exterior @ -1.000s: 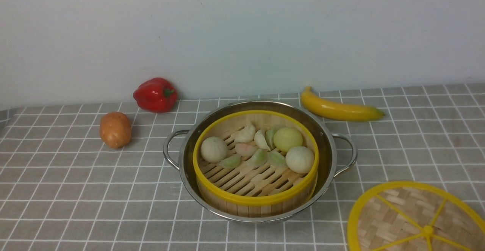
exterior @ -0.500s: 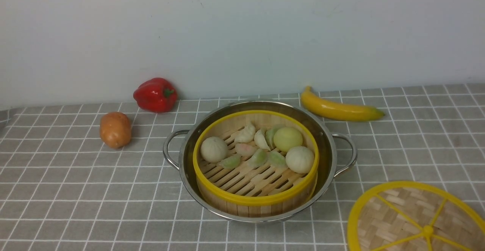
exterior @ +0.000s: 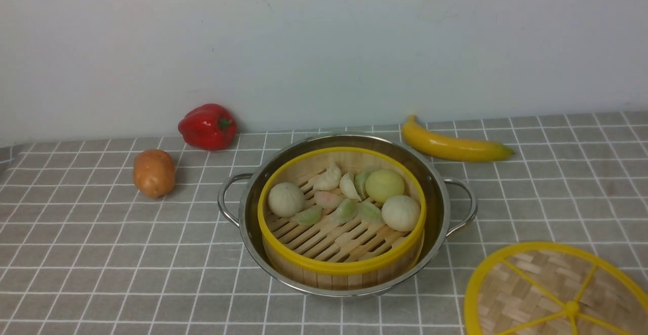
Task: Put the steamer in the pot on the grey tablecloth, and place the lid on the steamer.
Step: 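Move the gripper down to the bamboo steamer lid and grasp its center knob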
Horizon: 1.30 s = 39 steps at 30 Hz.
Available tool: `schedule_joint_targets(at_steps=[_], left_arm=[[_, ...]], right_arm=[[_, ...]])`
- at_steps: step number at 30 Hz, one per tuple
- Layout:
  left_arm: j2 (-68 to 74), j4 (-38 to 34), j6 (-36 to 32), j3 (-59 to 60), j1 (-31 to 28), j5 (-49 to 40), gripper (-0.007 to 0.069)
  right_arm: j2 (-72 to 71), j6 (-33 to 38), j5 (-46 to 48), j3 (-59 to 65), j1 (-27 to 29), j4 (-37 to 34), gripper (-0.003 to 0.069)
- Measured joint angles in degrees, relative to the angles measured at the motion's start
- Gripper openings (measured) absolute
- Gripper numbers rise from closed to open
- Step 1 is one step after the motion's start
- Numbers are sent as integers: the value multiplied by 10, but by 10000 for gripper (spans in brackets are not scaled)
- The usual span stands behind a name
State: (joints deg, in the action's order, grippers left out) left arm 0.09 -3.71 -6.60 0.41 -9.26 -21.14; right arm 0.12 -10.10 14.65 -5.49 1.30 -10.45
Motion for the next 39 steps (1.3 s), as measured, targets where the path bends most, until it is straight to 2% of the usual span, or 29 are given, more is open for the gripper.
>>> schedule_joint_targets(at_steps=[3,8,14,17,19,21,22,24,27,31,36,39], left_arm=[[0,0,0,0,0,0,243],[0,0,0,0,0,0,243],[0,0,0,0,0,0,243],[0,0,0,0,0,0,243],[0,0,0,0,0,0,243],[0,0,0,0,0,0,243],[0,0,0,0,0,0,243],[0,0,0,0,0,0,243],[0,0,0,0,0,0,243],[0,0,0,0,4,0,243],[-1,0,0,0,26,1,243],[-1,0,0,0,29,1,243]], right_arm=[[-1,15,34,-82,0,-1,242],[-2,22,179,-233,0,-19,242],[-2,37,236,-290,0,-64,242],[8,84,310,-314,0,-72,242],[61,174,426,-348,0,-74,242],[91,209,466,-360,0,-74,242],[137,256,516,-376,0,-74,242],[200,309,544,-392,-3,-76,242],[307,351,550,-408,-16,-81,242],[425,373,534,-411,-23,-83,242],[562,387,482,-411,-33,-87,242],[638,388,432,-412,-57,-78,242]])
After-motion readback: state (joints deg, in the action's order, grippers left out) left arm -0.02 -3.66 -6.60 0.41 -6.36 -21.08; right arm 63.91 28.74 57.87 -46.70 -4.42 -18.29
